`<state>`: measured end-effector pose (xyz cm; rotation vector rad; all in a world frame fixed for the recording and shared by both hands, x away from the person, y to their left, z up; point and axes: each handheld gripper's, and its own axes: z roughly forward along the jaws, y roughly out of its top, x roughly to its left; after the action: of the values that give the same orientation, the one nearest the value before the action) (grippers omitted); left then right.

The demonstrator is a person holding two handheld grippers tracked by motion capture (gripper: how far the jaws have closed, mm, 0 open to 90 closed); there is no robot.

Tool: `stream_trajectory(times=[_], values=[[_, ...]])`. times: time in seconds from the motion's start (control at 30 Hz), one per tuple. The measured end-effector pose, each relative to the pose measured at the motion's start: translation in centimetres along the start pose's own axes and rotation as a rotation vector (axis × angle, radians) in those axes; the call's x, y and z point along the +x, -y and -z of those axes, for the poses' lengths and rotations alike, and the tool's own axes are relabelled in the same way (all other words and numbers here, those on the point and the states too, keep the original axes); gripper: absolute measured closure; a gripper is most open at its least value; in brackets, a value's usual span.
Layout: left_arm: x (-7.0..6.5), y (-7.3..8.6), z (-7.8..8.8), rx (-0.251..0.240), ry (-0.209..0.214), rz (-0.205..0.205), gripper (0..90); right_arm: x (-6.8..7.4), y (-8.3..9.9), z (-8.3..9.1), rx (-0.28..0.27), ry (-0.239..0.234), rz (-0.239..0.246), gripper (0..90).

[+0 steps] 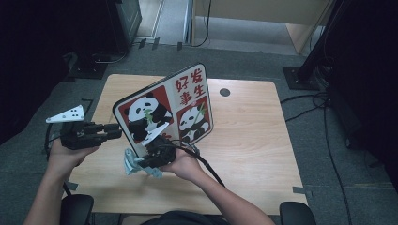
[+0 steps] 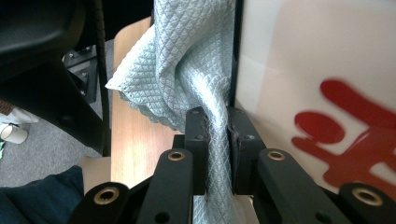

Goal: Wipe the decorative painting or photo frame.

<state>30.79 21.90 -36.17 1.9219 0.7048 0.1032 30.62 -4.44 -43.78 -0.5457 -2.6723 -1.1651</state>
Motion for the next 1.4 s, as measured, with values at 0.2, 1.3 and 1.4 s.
stream_trajectory(times=[0.2, 1.3, 1.4], values=[[-0.2, 0.0, 0.2, -0.003, 0.007, 0.000, 62.3, -0.1, 1.0, -0.5, 0.010, 0.003, -0.008, 81.0], [-1.6, -0.4, -3.4, 0.031, 0.051, -0.009, 75.1, -0.7, 4.2, -1.7, 0.053, -0.022, 0.058, 81.0], [-1.6, -0.5, -3.4, 0.033, 0.051, -0.008, 75.5, -0.7, 4.0, -1.1, 0.041, -0.036, 0.061, 80.9]])
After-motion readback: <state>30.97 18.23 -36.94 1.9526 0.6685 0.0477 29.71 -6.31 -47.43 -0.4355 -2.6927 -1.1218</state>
